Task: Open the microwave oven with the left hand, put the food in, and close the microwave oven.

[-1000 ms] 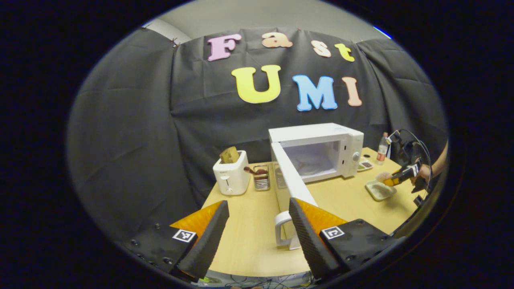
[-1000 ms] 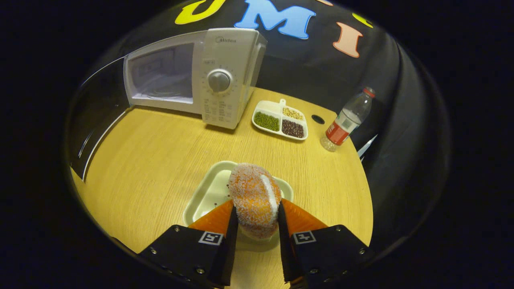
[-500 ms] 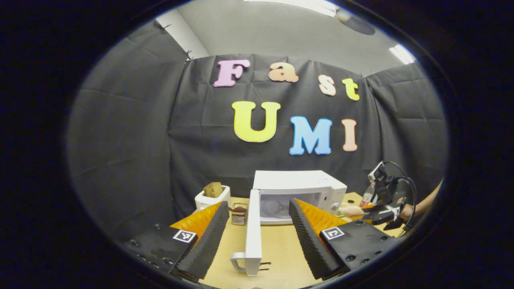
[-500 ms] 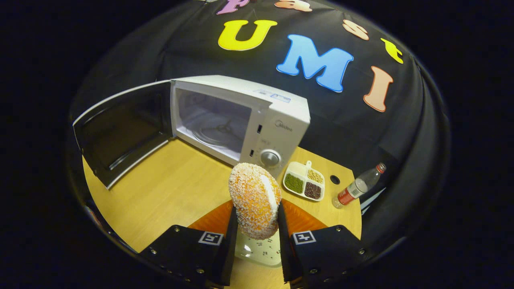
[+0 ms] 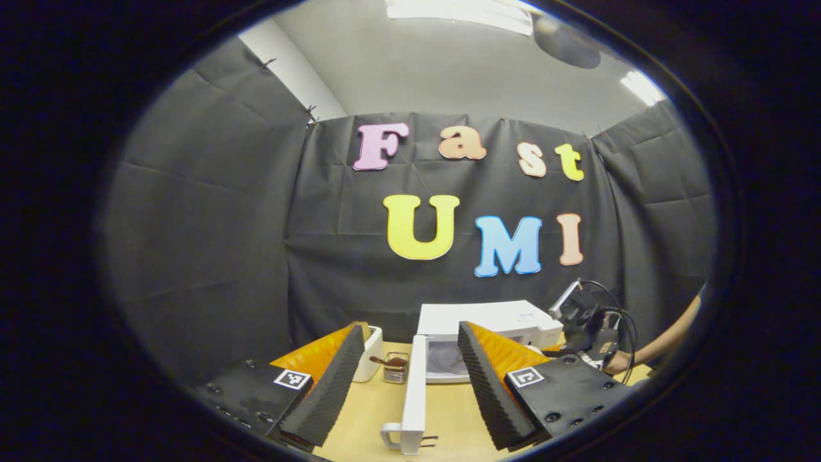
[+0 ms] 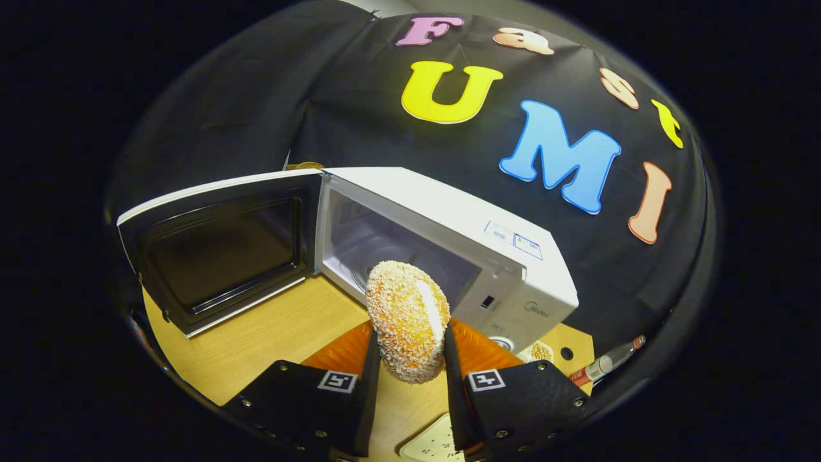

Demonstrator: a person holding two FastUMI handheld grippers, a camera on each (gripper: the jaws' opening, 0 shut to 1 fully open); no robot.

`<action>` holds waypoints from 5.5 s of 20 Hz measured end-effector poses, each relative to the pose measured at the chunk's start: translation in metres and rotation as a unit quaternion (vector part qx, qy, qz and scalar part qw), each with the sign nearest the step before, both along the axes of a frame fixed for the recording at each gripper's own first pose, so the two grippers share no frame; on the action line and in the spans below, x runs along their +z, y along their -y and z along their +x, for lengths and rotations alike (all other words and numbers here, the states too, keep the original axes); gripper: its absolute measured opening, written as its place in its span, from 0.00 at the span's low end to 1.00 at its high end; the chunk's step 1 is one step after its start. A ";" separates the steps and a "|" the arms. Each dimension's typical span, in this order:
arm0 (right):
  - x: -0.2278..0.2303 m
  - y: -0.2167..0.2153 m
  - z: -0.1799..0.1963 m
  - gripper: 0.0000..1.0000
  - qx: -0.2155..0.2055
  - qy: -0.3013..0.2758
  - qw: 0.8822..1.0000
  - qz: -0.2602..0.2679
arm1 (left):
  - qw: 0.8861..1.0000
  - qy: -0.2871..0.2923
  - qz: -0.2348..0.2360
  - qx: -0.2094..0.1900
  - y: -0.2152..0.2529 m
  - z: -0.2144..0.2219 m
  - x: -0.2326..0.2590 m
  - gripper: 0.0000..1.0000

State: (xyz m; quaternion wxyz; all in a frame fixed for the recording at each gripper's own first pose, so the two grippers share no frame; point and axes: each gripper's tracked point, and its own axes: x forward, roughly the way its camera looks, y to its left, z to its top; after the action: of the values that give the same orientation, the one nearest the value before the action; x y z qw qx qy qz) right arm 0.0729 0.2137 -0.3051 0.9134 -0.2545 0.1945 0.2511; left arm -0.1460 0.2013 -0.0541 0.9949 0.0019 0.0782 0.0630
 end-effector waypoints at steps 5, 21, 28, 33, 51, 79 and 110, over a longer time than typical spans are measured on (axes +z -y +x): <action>-0.032 -0.019 0.039 0.48 0.013 0.037 0.996 -0.076 | 1.000 -0.003 -0.006 0.003 0.008 -0.005 0.006 0.94; -0.108 -0.078 0.155 0.48 0.087 0.142 0.943 -0.288 | 0.992 -0.065 0.017 0.108 -0.013 -0.057 -0.002 0.96; -0.113 -0.094 0.181 0.70 0.111 0.159 0.925 -0.328 | 0.989 -0.077 0.021 0.124 -0.010 -0.062 -0.008 0.95; -0.106 -0.091 0.155 0.95 0.134 0.124 0.939 -0.292 | 0.992 -0.066 0.017 0.106 -0.004 -0.043 -0.007 0.95; 0.043 0.045 0.037 0.96 -0.038 0.032 0.999 0.015 | 0.997 -0.026 -0.018 -0.073 0.070 0.041 -0.014 0.94; 0.296 0.148 -0.106 0.98 -0.232 0.198 0.920 0.246 | 0.990 0.007 -0.031 -0.137 0.069 0.084 -0.015 0.73; 0.282 0.177 -0.105 0.98 -0.256 0.171 0.919 0.245 | 0.967 -0.219 -0.002 -0.131 0.027 -0.010 -0.227 0.07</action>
State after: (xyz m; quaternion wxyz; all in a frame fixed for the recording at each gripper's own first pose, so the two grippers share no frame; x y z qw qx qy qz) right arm -0.0323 0.0369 -0.0232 0.9997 -0.0036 0.0262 0.0006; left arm -0.1556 0.1743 -0.2811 0.9532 0.0238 0.2931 -0.0703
